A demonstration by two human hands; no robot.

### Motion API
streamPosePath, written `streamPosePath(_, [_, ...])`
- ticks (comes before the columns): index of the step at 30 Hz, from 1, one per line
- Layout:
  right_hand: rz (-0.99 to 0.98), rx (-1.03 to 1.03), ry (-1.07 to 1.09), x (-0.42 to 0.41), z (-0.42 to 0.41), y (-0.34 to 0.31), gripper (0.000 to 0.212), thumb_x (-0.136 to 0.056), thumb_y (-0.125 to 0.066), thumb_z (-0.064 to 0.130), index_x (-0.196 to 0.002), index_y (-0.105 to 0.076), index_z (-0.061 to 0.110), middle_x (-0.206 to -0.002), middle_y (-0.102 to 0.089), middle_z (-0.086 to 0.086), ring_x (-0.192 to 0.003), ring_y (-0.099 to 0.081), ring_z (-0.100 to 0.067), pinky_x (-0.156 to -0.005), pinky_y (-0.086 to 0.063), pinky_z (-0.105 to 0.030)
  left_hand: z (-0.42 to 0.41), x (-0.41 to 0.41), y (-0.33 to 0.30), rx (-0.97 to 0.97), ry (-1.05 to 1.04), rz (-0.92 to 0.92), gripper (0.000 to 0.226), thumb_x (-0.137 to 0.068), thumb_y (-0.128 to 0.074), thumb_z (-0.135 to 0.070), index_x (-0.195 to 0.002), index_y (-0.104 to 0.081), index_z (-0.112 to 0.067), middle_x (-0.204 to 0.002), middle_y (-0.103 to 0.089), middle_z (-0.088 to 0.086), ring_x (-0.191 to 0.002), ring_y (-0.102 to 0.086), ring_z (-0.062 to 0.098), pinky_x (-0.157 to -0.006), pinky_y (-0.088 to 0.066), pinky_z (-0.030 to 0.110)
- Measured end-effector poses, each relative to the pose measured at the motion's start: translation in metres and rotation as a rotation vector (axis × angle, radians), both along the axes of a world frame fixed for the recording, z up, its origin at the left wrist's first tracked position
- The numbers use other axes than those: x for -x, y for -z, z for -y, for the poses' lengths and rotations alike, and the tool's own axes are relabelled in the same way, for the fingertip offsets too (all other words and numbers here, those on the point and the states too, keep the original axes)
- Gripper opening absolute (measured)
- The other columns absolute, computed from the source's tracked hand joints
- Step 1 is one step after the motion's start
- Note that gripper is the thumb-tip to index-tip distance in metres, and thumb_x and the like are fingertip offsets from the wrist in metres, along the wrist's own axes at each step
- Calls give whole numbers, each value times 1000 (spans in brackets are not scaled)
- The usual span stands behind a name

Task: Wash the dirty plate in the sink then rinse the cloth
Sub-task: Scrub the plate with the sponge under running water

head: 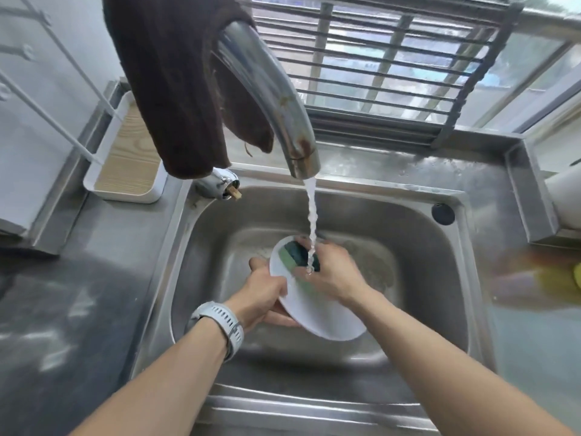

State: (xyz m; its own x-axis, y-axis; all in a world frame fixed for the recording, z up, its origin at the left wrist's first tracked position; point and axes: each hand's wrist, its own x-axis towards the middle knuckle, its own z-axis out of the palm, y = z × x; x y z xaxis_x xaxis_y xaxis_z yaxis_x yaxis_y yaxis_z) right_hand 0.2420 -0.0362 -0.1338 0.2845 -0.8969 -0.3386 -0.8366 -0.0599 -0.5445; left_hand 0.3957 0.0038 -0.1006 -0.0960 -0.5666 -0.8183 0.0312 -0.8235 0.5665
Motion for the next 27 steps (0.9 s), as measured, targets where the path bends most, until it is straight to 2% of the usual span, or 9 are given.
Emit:
streamPosePath(4, [-224,-6,139,52,-21,-4,45,-80,-62,43,-123,-63,32,-108,-73,-2,-100,-66,-29,-77,-50,-34,5,-6,-4,27,-28,22,35,-95,-42,4,-124,-30,-12,-120,-58,18,-84,-73,37,-56,-63,42])
streamPosePath(7, [-69,-44,31,34,-59,-21,50,-76,-63,49,-124,-59,36,-106,-69,3,-100,-62,-21,-84,-50,-33,0,0,-5,14,52,33,33,-96,-41,3,-118,-29,-18,-112,-62,19,-76,-75,35,-59,-64,45])
streamPosePath(11, [-16,33,3,3,-2,0,45,-81,-67,40,-125,-59,31,-106,-70,-3,-100,-62,-27,-77,-47,-33,-5,2,-5,28,53,9,35,-95,-43,5,-120,-28,-15,-110,-62,15,-75,-75,34,-61,-64,46])
streamPosePath(13, [-152,31,136,28,16,12,45,-86,-62,43,-128,-58,28,-112,-71,-5,-103,-62,-33,-78,-48,-35,-2,-2,-9,58,5,18,31,-96,-44,5,-117,-31,-13,-110,-58,13,-70,-71,31,-54,-63,41])
streamPosePath(16, [-305,28,149,56,-39,-5,51,-82,-55,55,-129,-55,35,-112,-70,-3,-102,-62,-28,-82,-51,-36,1,-8,-15,101,-13,60,24,-98,-43,2,-104,-31,-17,-112,-53,13,-71,-67,31,-47,-60,39])
streamPosePath(19, [-91,-71,103,35,-87,-33,57,-78,-60,53,-133,-53,40,-111,-66,4,-104,-60,-19,-88,-48,-31,-6,-7,-16,114,81,121,17,-104,-40,-9,-98,-28,-20,-111,-54,17,-72,-70,36,-47,-60,45])
streamPosePath(23, [-10,32,83,-6,-40,-29,53,-83,-64,49,-134,-55,37,-113,-65,1,-107,-57,-20,-87,-42,-32,-15,-14,-17,190,56,187,15,-108,-38,-18,-96,-29,-19,-112,-56,21,-78,-69,35,-48,-61,44])
streamPosePath(25, [-101,75,123,4,-10,-23,48,-84,-60,49,-130,-57,35,-109,-68,-1,-104,-58,-26,-79,-41,-33,-13,-21,-15,266,29,299,16,-104,-41,-23,-93,-30,-22,-106,-54,16,-89,-64,36,-61,-62,55])
streamPosePath(27, [-232,108,157,27,-13,-30,52,-80,-55,53,-129,-53,36,-108,-67,-3,-100,-59,-30,-79,-45,-35,-8,-25,-15,337,4,406,16,-102,-41,-24,-89,-31,-24,-97,-53,9,-89,-57,30,-78,-57,52])
